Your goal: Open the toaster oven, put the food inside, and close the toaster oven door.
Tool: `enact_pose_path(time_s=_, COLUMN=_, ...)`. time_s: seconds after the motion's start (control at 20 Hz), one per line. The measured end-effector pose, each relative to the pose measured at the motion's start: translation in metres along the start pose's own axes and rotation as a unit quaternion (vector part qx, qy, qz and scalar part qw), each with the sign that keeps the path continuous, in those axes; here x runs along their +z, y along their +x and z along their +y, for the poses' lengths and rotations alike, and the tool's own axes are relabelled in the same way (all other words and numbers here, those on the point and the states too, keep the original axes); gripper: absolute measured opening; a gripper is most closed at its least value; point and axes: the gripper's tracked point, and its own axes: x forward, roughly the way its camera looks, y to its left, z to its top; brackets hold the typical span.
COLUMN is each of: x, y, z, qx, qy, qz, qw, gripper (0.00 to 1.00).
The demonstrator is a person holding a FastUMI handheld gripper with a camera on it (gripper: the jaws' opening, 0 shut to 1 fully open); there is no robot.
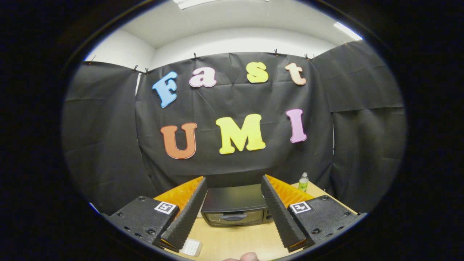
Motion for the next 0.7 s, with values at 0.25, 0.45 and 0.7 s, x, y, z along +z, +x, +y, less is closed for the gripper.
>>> enact_pose_path(time_s=0.25, x=0.0061, y=0.0023, z=-0.002, qx=-0.002, qy=-0.001, qz=-0.006, qw=1.0, gripper=0.99)
enact_pose_path(time_s=0.45, x=0.0026, y=0.005, z=-0.0026, qx=-0.002, qy=0.007, qz=0.001, qw=1.0, gripper=0.99)
enact_pose_path(time_s=0.7, x=0.0063, y=0.0061, z=0.0011, qx=0.001, qy=0.005, qz=-0.002, qw=1.0, gripper=0.98)
